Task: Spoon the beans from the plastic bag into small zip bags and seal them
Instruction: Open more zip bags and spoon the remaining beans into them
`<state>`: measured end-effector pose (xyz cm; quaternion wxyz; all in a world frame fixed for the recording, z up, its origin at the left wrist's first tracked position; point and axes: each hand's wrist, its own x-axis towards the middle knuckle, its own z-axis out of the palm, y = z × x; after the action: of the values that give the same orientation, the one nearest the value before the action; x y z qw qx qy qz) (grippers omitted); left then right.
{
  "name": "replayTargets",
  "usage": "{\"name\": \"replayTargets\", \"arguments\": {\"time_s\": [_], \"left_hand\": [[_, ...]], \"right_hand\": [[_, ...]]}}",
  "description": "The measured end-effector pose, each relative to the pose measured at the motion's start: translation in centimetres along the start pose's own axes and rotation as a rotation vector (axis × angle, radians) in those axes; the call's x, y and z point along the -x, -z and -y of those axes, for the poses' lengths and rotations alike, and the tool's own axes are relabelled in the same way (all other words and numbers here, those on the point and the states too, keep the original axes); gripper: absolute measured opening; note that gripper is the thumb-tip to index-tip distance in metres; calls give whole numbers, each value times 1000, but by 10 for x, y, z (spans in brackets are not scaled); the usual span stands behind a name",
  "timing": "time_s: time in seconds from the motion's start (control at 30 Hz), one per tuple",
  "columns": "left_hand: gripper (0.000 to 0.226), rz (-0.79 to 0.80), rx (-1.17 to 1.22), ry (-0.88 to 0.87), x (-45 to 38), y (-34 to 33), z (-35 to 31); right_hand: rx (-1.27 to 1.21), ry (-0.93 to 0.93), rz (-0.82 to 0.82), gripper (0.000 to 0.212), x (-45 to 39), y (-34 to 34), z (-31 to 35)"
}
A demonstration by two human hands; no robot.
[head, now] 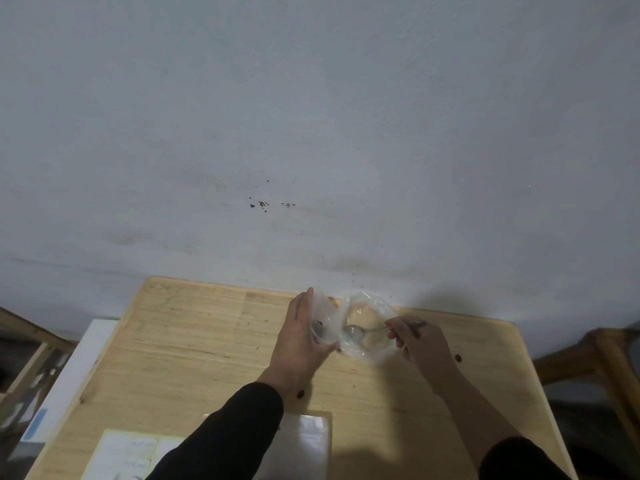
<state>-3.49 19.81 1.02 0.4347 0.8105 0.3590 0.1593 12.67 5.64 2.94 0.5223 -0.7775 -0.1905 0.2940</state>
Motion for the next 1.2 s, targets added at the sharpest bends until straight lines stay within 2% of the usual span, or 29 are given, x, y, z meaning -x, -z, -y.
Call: {"name": "replayTargets", "arguments": {"time_s": [0.23,0.4,0.57,0.9,1.2], "left_hand": [[107,14,-1,36,-5,-5,5],[106,9,-15,17,-4,-4,7],[105,5,-20,-6,-3,-3,7],[110,18,-43,-18,-1,-3,7],[109,16,-15,-18,4,1,6]], "right_hand": [[-15,-60,51,21,-3,0,-14],[24,-100,-1,25,-3,-1,-22],[-57,-170,-64,22,-2,-2,-25],[-183,-158,-181,22,-5,-1,-26],[-286,-170,-224,20,-5,7,-16]]}}
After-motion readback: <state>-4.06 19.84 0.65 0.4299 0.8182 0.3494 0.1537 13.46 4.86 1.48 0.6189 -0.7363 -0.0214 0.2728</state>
